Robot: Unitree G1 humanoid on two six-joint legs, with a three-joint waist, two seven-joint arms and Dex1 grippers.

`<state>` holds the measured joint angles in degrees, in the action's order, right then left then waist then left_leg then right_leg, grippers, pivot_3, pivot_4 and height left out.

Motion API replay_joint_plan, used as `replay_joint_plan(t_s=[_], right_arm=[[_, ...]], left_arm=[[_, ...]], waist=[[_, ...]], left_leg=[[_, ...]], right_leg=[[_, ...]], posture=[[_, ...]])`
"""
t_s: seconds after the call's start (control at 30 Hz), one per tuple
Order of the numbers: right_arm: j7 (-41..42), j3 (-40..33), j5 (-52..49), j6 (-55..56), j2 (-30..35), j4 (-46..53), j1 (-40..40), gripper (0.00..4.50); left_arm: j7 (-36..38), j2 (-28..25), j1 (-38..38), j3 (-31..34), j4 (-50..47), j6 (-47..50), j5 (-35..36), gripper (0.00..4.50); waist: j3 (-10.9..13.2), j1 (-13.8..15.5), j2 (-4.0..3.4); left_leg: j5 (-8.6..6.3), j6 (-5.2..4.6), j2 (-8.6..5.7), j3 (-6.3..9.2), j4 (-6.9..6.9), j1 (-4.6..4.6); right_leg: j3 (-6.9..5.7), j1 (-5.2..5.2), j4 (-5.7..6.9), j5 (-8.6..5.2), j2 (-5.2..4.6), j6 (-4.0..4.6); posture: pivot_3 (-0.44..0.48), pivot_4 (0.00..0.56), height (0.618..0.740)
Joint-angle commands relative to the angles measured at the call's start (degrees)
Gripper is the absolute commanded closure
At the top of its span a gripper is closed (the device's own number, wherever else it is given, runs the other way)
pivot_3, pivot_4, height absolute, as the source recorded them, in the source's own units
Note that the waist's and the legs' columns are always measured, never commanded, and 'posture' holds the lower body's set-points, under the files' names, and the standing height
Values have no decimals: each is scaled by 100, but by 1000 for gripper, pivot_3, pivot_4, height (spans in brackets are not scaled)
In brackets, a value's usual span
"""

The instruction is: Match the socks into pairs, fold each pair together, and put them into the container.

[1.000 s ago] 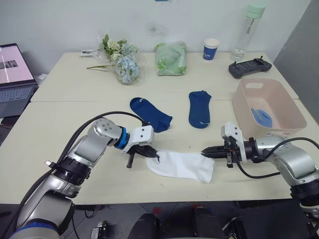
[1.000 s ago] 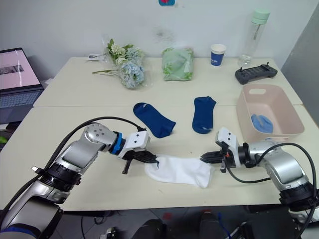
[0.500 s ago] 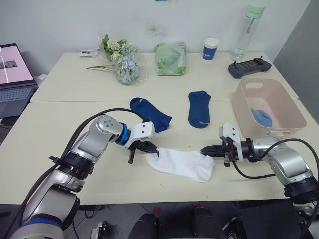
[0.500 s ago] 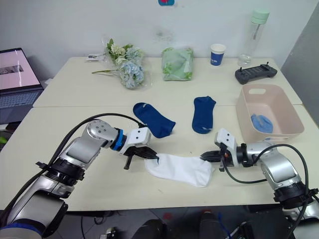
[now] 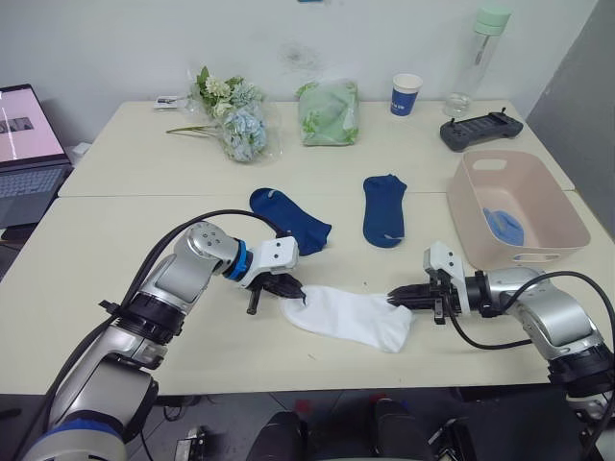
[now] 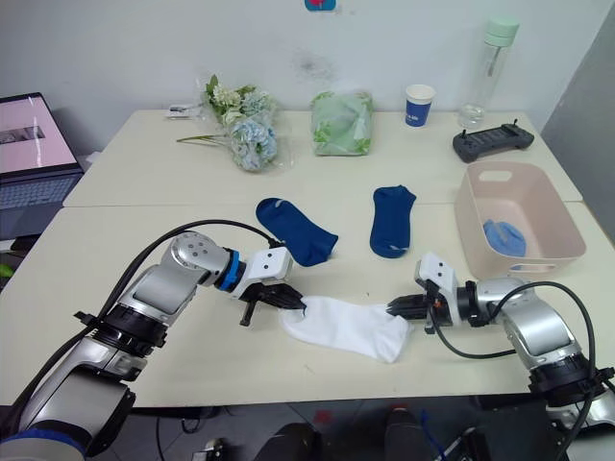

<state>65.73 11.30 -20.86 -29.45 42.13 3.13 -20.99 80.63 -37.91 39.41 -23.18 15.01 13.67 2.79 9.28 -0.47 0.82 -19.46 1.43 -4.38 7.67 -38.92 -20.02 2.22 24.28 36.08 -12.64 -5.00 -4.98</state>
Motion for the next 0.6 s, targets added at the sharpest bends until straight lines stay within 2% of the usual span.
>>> replay_joint_plan(t_s=[0.03,0.2,0.33,0.5,0.57,0.6], right_arm=[[-57,-257,52,191,37,-33,-118,2527],[-230,-741,219,689,246,-318,-407,778],[-322,-991,123,678,266,-253,-528,772],[-379,-1069,-239,183,210,600,-279,772],[-636,-955,-303,-40,73,1150,-82,772],[-808,-845,-289,-69,-80,1447,53,952]], left_arm=[[-12,-31,89,149,-50,-63,-7,2695],[-145,-233,-114,434,-416,-20,135,1116],[-308,-318,-250,632,-666,-73,171,48],[-606,-44,-265,952,-1027,4,513,48],[-968,322,-300,1190,-1261,304,853,48],[-1156,521,-397,1287,-1410,330,984,214]], waist=[[0,0,0],[0,-4,0],[0,-19,-1],[0,-8,0],[0,6,0],[-1,13,0]], left_leg=[[0,0,0,0,0,0],[0,0,0,-1,0,0],[0,0,3,-1,1,0],[0,0,6,1,0,-5],[0,0,5,2,-1,-7],[0,0,8,4,-3,-8]], right_leg=[[0,0,0,0,0,0],[1,2,0,0,0,0],[3,5,2,0,0,0],[2,5,1,0,-3,0],[2,5,0,0,-4,0],[2,5,1,0,-6,0]], posture=[[0,150,740],[0,150,740],[0,150,740],[0,150,740],[0,150,740],[0,150,740]])
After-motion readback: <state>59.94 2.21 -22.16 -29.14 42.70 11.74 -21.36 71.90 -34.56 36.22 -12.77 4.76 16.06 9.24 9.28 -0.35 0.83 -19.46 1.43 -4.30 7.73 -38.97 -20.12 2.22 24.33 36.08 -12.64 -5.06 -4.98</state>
